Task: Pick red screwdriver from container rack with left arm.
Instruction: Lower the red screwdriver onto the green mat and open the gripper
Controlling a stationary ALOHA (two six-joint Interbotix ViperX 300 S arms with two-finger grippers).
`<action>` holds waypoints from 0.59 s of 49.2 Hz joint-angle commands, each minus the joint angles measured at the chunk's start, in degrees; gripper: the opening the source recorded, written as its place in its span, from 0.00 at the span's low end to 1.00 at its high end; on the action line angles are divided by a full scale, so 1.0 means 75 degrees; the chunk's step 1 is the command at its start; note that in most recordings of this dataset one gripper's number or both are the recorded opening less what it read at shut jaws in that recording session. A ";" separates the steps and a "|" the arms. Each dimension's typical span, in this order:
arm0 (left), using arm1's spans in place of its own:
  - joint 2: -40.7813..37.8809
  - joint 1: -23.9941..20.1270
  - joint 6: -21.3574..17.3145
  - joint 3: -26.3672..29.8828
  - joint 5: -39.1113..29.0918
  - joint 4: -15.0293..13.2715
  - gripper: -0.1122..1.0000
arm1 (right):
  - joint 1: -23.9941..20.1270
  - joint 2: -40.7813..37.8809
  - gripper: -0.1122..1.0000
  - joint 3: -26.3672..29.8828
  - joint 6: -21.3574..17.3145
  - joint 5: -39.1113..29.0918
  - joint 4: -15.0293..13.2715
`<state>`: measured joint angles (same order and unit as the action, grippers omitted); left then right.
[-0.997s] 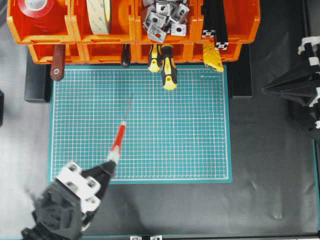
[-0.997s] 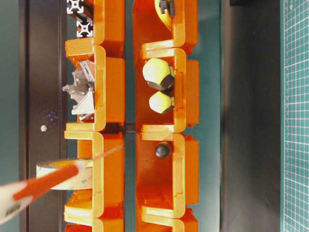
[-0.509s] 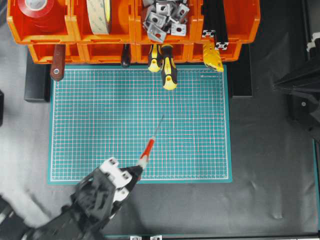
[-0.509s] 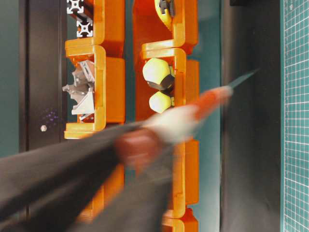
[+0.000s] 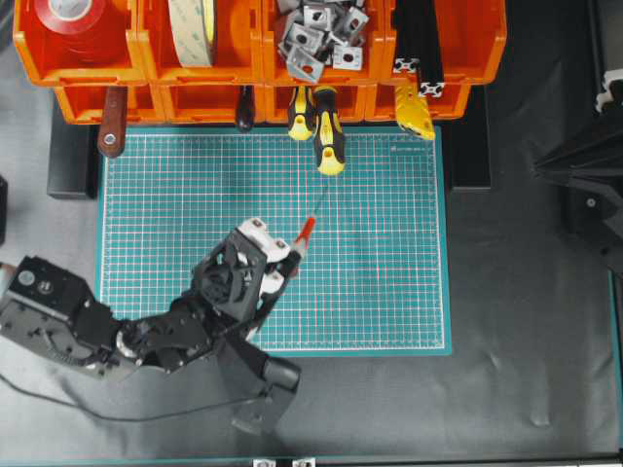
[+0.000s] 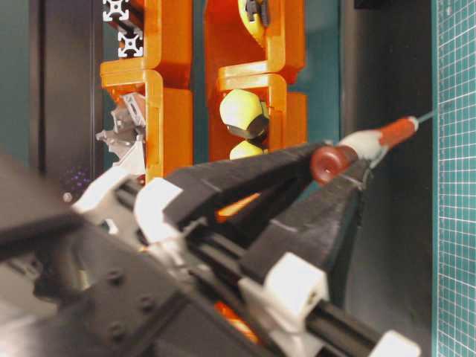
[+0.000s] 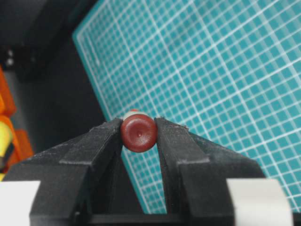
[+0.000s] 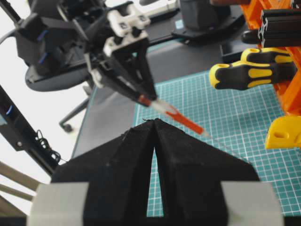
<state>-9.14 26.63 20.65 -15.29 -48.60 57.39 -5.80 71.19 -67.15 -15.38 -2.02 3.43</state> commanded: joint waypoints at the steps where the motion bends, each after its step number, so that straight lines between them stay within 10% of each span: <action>1: 0.0293 -0.0094 0.0023 -0.0082 0.0105 0.0035 0.32 | 0.0023 -0.0094 0.10 0.0258 -0.0012 0.0035 0.0023; 29: 0.0387 -0.0480 0.0375 -0.0586 0.1359 0.0035 0.32 | 0.0059 -0.0105 0.10 0.0246 -0.0012 0.0023 0.0023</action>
<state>-8.17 22.85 22.06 -20.04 -39.11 57.48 -5.54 71.19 -67.15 -15.38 -2.02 3.43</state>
